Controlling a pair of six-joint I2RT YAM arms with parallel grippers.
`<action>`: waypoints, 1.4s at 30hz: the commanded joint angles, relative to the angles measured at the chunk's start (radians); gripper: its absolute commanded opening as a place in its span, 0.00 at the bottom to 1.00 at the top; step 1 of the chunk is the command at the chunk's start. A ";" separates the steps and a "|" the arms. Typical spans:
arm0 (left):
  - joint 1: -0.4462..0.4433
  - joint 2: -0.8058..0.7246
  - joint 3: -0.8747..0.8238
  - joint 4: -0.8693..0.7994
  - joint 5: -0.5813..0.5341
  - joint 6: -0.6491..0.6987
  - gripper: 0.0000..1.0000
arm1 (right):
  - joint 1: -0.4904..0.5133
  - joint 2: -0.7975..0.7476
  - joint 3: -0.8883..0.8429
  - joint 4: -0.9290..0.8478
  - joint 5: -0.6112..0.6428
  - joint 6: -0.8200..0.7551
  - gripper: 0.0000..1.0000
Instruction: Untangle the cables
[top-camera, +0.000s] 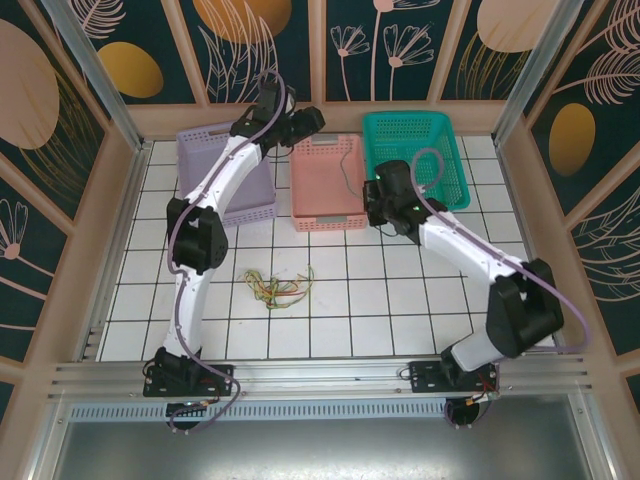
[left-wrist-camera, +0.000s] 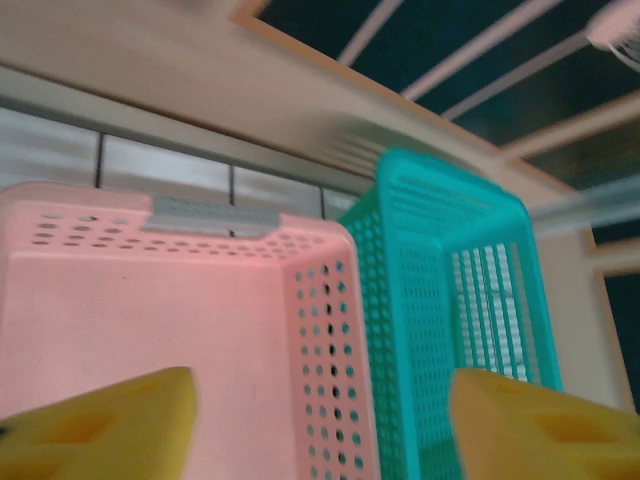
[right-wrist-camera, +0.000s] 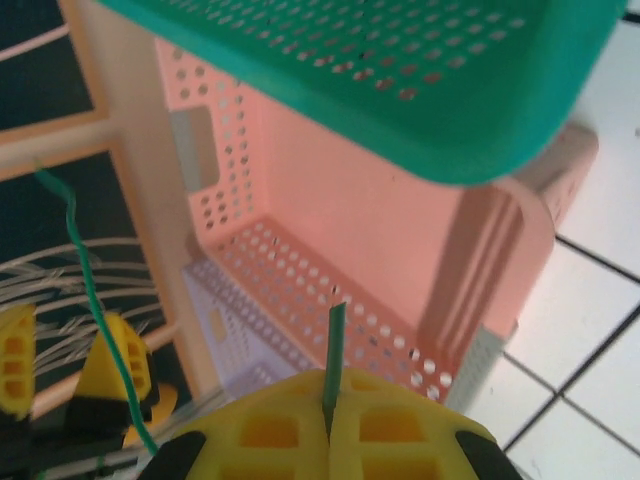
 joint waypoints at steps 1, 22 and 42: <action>0.019 0.033 0.052 -0.064 0.018 0.009 0.76 | -0.017 0.074 0.068 -0.075 0.111 0.013 0.00; 0.020 -0.525 -0.606 0.079 -0.071 -0.006 0.72 | 0.027 0.485 0.518 -0.309 0.134 -0.421 0.00; 0.019 -0.887 -1.043 0.126 -0.043 -0.101 0.69 | 0.101 0.550 0.701 -0.484 0.270 -0.679 0.46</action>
